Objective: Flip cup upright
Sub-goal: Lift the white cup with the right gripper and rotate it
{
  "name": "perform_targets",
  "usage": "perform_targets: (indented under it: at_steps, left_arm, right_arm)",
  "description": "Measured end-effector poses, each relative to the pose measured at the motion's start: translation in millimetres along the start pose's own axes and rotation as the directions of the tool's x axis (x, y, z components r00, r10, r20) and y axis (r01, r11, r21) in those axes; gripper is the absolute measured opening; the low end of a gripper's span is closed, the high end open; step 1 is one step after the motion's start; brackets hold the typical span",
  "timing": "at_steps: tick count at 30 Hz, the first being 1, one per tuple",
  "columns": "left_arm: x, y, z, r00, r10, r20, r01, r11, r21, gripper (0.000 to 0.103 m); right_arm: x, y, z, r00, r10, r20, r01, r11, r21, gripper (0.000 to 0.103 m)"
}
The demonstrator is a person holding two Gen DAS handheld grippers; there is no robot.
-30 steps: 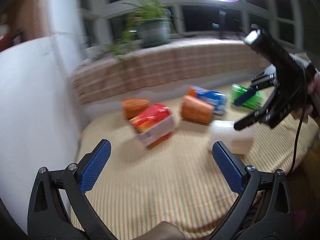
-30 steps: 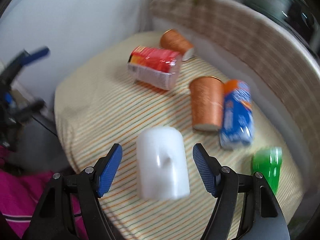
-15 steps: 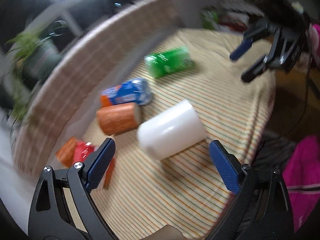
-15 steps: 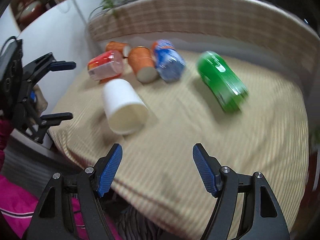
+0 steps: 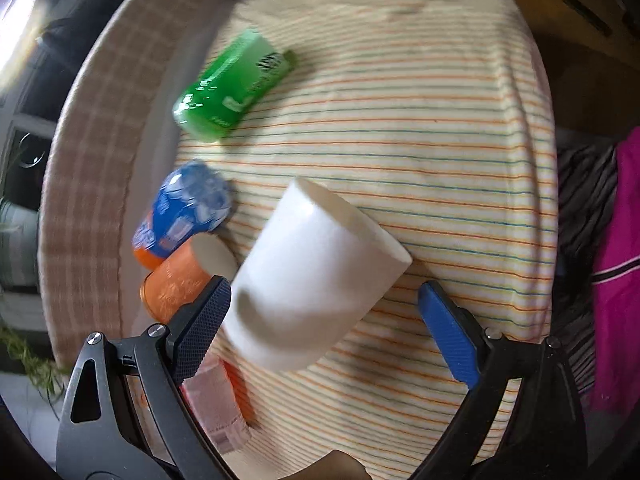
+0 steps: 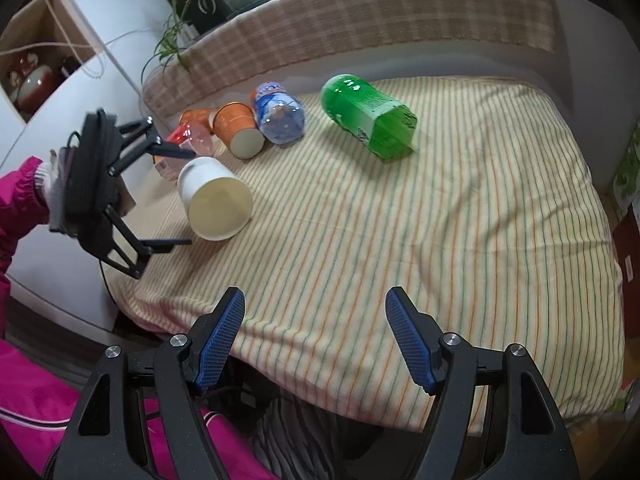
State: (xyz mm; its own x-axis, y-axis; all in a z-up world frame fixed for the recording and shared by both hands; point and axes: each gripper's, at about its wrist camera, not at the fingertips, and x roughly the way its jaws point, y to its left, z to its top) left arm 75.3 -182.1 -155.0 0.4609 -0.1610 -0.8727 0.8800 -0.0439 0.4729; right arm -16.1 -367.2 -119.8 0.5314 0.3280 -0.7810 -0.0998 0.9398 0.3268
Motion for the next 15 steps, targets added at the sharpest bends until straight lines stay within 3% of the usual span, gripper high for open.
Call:
perform_targets:
  at_steps: [3, 15]
  left_arm:
    - [10.0, 2.1, 3.2, 1.000, 0.026, -0.001, -0.026, 0.999, 0.020, 0.096]
    - [10.8, 22.2, 8.1, 0.999, 0.001, 0.038, 0.002, 0.997, -0.079, 0.085]
  right_arm:
    - [-1.1, -5.8, -1.6, 1.000, 0.005, 0.005, -0.005, 1.000, 0.021, 0.073]
    - [-0.9, -8.8, -1.5, 1.000, 0.008, 0.012, -0.008, 0.999, 0.036, 0.073]
